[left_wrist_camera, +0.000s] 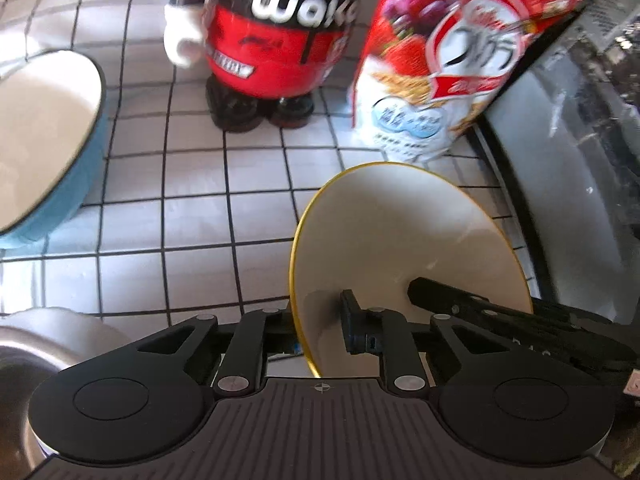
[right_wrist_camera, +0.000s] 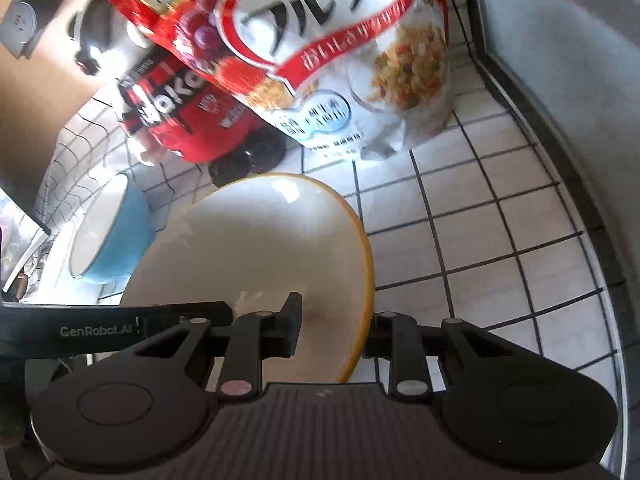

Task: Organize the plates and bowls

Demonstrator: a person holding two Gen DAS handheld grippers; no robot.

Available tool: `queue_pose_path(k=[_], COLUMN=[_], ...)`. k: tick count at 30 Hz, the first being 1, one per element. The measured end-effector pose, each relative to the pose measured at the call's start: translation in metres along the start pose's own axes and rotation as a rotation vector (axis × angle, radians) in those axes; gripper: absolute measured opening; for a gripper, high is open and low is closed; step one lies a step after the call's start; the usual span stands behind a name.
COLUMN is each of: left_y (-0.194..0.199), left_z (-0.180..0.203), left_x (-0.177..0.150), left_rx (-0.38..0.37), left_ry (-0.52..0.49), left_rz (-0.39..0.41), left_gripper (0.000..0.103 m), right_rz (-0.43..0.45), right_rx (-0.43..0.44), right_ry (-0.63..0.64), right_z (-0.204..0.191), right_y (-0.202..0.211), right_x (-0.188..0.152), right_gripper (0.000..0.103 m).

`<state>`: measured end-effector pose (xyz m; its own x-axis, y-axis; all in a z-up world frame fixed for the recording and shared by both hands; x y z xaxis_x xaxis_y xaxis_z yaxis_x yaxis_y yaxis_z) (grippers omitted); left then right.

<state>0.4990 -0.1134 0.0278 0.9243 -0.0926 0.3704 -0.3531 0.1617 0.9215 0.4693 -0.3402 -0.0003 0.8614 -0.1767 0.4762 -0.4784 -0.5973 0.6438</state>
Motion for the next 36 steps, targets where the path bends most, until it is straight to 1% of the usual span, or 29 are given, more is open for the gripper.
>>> queue_pose_path(k=[3,6,11,13,17,20,22,25,28,30,32,36], left_y=[0.028,0.062,0.123,0.142,0.171,0.181,0.183,0.184,0.179,0.175,0.164,0.127], left_z=[-0.004,-0.014,-0.054,-0.074,-0.111,-0.134,-0.146,-0.153,-0.139,-0.12,-0.095,-0.041], left_x=[-0.002,-0.005,-0.012,-0.018,-0.035,-0.047,-0.052,-0.057,-0.061,-0.068,-0.073,-0.086], left_rx=[-0.001,0.004,0.025,0.04,0.088,0.107,0.107,0.104,0.091,0.074,0.037,-0.041], left_ry=[-0.012,-0.008,0.027,0.048,0.083,0.108,0.127,0.128,0.106,0.066,0.022,-0.046], left_rz=[0.041,0.107,0.231,0.264,0.303,0.306,0.299,0.302,0.298,0.306,0.304,0.243], left_gripper=[0.021,0.021,0.021,0.021,0.021,0.021,0.022,0.021,0.019,0.019,0.019,0.019], right_rz=[0.029,0.075,0.124,0.132,0.113,0.081,0.071,0.07,0.081,0.093,0.099,0.075], right_rx=[0.011,0.031,0.089,0.111,0.138,0.147,0.148,0.149,0.117,0.082,0.033,-0.059], right_ry=[0.05,0.107,0.238,0.298,0.362,0.394,0.414,0.422,0.402,0.399,0.394,0.34], right_z=[-0.023,-0.054,-0.121,-0.15,-0.196,-0.219,-0.23,-0.232,-0.219,-0.202,-0.18,-0.124], right_y=[0.016,0.03,0.044,0.044,0.03,0.018,0.014,0.012,0.02,0.034,0.048,0.072], right_x=[0.005,0.01,0.011,0.009,0.0,-0.011,-0.016,-0.022,-0.03,-0.036,-0.043,-0.059], right_gripper=[0.026,0.026,0.026,0.026,0.026,0.026,0.026,0.026,0.026,0.026,0.027,0.027])
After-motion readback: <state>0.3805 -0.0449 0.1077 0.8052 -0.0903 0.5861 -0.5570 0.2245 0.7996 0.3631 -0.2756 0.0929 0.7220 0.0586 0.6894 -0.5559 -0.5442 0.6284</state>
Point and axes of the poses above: each gripper's, at about its wrist camera, not at the fingertips, and y roughly against the way its jaws point, z to its right, x to its top, the point moved 1 cm from there along -y, roughly the way its jaws point, and after that the axes turned 14 degrees about x, right-handed, at the moved point
